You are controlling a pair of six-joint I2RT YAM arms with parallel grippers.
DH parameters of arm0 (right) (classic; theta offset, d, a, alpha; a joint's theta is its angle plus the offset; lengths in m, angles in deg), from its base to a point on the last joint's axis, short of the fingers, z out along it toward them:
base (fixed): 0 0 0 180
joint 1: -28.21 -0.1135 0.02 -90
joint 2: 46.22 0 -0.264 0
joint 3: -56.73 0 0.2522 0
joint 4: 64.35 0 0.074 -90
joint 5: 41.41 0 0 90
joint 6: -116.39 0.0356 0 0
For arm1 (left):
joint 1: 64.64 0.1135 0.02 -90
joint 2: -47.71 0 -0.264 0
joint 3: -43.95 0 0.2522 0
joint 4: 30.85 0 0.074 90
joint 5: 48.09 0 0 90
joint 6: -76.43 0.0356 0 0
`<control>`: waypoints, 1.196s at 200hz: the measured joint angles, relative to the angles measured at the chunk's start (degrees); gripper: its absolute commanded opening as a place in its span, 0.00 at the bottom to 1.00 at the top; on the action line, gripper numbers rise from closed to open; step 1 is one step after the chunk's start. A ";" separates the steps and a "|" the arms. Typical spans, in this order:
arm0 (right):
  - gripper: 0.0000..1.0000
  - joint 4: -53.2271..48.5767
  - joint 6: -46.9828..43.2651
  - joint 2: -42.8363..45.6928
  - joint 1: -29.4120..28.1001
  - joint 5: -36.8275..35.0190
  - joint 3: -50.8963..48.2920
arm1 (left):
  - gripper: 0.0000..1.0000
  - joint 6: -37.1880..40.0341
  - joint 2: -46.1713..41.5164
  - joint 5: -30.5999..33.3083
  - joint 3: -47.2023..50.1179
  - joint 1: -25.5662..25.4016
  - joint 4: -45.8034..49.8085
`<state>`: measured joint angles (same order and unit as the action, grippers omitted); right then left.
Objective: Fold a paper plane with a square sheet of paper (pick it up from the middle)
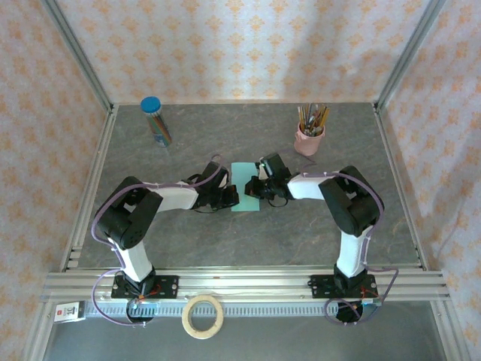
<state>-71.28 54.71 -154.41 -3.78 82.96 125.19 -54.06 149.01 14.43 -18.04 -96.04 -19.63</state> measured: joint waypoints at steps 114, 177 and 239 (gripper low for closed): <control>0.14 0.48 5.66 17.81 6.16 -7.32 -6.08 | 0.20 -1.90 0.07 0.13 -3.85 0.00 3.69; 0.34 4.74 11.19 22.01 6.05 -3.80 -12.66 | 0.36 -5.70 -2.29 0.98 -5.07 1.49 0.39; 0.37 7.93 15.39 19.41 4.00 -2.40 -13.84 | 0.36 -6.23 -0.72 -0.39 -4.90 2.12 -2.91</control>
<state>-63.35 70.10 -135.00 0.22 80.55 111.35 -60.29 148.29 14.03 -22.94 -93.92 -22.54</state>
